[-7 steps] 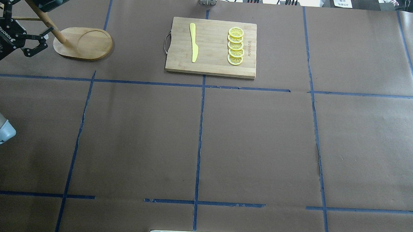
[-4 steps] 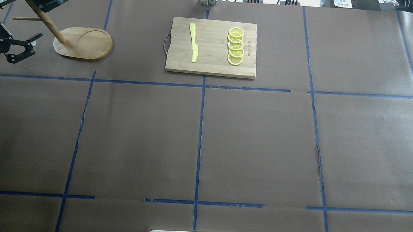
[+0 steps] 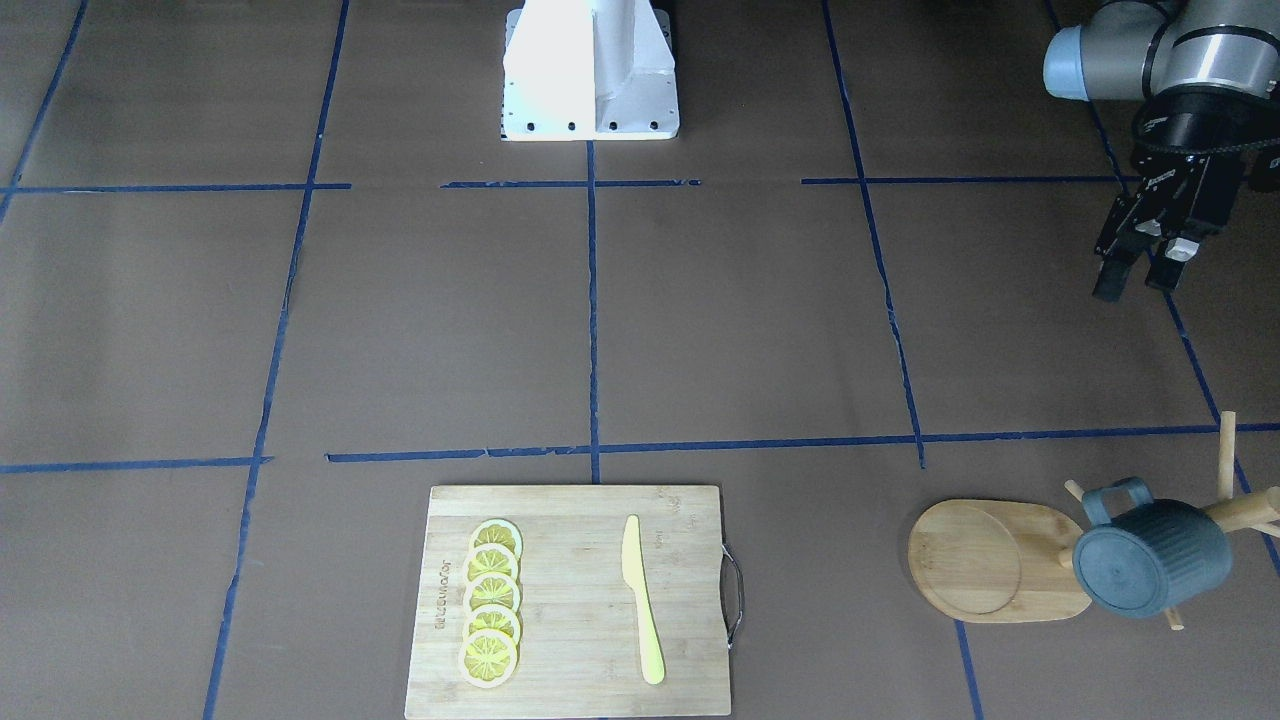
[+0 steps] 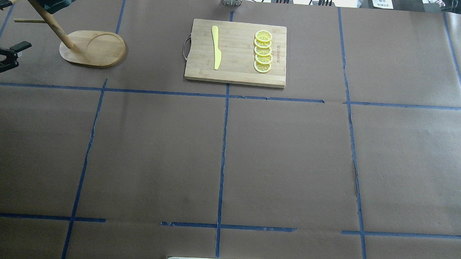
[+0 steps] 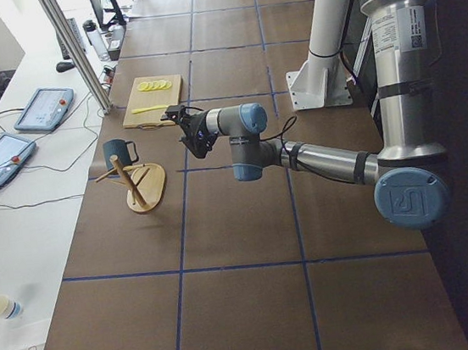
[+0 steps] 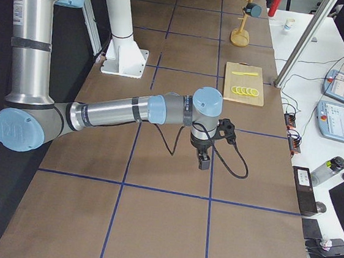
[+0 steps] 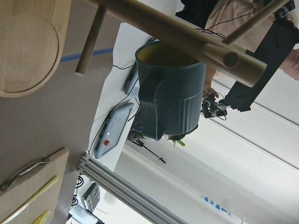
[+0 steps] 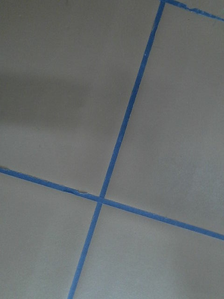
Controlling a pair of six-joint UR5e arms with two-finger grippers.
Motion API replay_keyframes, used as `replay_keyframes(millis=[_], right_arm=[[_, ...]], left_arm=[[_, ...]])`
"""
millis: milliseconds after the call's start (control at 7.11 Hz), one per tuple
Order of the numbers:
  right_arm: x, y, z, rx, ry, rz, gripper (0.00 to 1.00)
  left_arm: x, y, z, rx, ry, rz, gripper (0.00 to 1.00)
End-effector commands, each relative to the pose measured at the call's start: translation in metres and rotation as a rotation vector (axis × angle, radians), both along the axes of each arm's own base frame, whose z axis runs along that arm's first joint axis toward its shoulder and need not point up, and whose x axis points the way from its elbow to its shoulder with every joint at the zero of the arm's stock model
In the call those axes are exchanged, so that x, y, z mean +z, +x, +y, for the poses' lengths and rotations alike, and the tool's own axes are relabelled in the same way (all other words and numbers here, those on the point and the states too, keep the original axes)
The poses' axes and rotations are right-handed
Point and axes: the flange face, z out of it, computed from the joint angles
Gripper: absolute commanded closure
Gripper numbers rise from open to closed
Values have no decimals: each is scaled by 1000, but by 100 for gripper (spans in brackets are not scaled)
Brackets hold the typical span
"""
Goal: Hang cup on storage rack
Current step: 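Open the left gripper and withdraw it from the hanging mug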
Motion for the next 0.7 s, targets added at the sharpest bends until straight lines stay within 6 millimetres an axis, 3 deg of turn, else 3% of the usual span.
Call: replay_keyframes(millis=[0, 141, 281, 562], right_arm=[[0, 0, 0, 0, -1, 0, 0], [1, 0, 0, -1, -1, 0, 0], [1, 0, 0, -1, -1, 0, 0], [1, 0, 0, -1, -1, 0, 0]], left_arm=[[13, -5, 7, 79, 62, -414, 0], [25, -7, 12, 141, 83, -553, 0], [37, -24, 12, 212, 106, -654, 0], [61, -79, -4, 434, 108, -883, 0]])
